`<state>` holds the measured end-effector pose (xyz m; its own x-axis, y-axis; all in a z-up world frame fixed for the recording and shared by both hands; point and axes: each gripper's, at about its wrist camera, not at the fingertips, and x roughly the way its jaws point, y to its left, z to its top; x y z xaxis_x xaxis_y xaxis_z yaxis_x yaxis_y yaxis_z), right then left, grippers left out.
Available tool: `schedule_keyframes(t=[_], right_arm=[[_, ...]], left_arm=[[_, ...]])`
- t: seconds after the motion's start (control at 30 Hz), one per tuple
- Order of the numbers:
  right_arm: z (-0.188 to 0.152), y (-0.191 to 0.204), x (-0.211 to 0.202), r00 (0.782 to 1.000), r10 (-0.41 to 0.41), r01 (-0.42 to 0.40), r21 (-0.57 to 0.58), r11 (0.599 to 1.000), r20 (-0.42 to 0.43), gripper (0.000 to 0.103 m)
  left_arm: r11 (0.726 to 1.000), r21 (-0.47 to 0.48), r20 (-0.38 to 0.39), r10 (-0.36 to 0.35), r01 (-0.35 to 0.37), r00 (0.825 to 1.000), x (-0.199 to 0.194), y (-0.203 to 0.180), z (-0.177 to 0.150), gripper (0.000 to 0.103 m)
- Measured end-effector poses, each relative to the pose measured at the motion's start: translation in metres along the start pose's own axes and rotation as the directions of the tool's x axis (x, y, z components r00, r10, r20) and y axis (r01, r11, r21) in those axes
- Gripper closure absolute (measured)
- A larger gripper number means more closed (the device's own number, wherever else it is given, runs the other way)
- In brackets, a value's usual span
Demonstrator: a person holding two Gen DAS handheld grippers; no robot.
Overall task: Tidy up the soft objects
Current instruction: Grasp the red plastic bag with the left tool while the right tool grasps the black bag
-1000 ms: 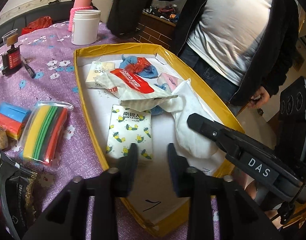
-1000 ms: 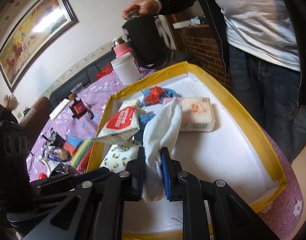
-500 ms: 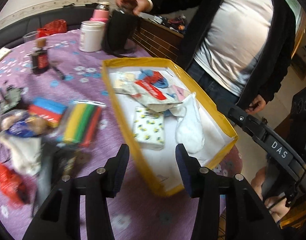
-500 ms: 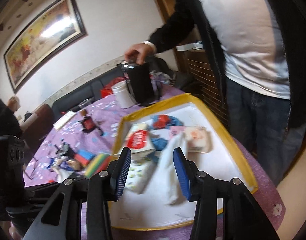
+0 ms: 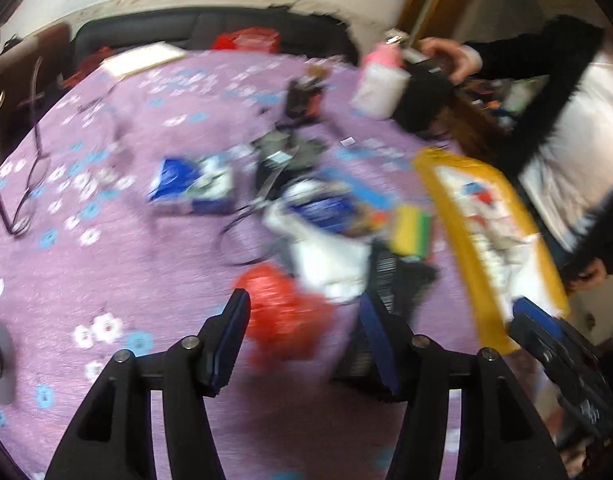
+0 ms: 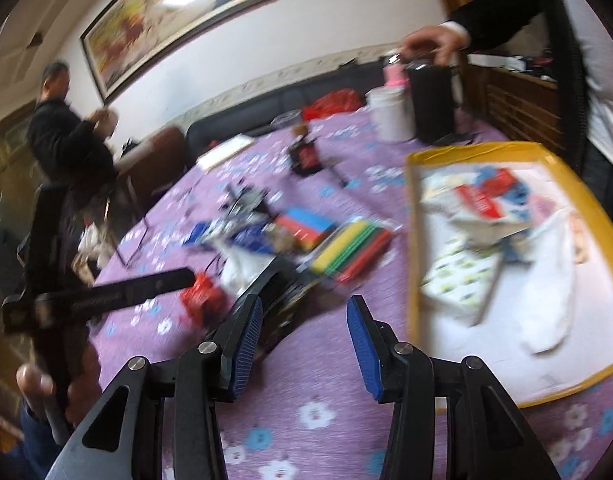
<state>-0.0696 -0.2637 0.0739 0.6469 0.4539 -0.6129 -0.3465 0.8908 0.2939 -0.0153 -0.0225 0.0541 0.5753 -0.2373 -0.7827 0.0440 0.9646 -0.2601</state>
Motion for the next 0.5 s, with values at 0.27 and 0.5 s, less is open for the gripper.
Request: schedule_keyframes(t=[0.27,0.5], right_arm=[[-0.013,0.024,0.025,0.996,0.018,-0.021,-0.032,0.999,-0.082,0.055],[-0.007,0.025,0.038,0.993,0.003,-0.005,-0.017,1.000,-0.114,0.042]], left_arm=[[0.994,0.063,-0.064,0.098,-0.094,0.993,0.043,-0.010,0.001,0.030],[0.990,0.080,-0.032,0.115,-0.112,0.993,0.049,-0.005,-0.004,0.059]])
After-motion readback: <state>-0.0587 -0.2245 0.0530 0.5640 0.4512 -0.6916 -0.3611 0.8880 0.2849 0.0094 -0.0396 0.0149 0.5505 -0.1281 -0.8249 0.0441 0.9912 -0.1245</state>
